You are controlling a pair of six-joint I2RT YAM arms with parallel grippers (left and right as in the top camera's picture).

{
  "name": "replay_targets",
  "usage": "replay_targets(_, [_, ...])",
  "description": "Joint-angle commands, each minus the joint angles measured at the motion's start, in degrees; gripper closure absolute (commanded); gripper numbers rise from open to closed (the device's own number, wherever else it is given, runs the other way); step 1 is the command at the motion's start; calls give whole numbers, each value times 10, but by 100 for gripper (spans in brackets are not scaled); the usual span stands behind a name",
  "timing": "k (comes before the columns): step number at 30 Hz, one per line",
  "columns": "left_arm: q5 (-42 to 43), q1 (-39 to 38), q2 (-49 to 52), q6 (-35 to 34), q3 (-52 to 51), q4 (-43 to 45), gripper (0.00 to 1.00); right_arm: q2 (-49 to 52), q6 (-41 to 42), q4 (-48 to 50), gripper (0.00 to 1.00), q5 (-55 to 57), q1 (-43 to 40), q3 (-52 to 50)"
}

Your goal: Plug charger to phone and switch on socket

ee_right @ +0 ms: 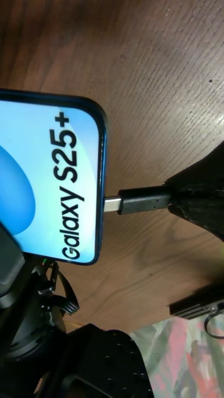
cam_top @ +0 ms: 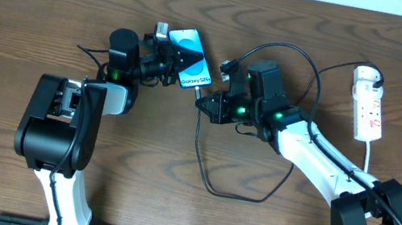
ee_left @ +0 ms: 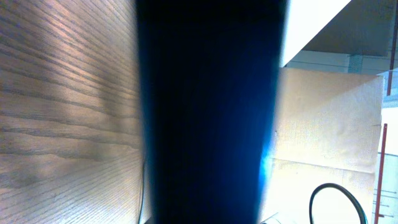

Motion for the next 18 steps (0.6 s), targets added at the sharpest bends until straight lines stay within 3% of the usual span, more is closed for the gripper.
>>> replay_targets(1, [14, -1, -4, 2, 12, 7, 93, 8, 12, 4, 99, 11, -6, -3])
replay_targets(18, [36, -1, -4, 57, 12, 7, 93, 8, 62, 27, 99, 9, -6, -3])
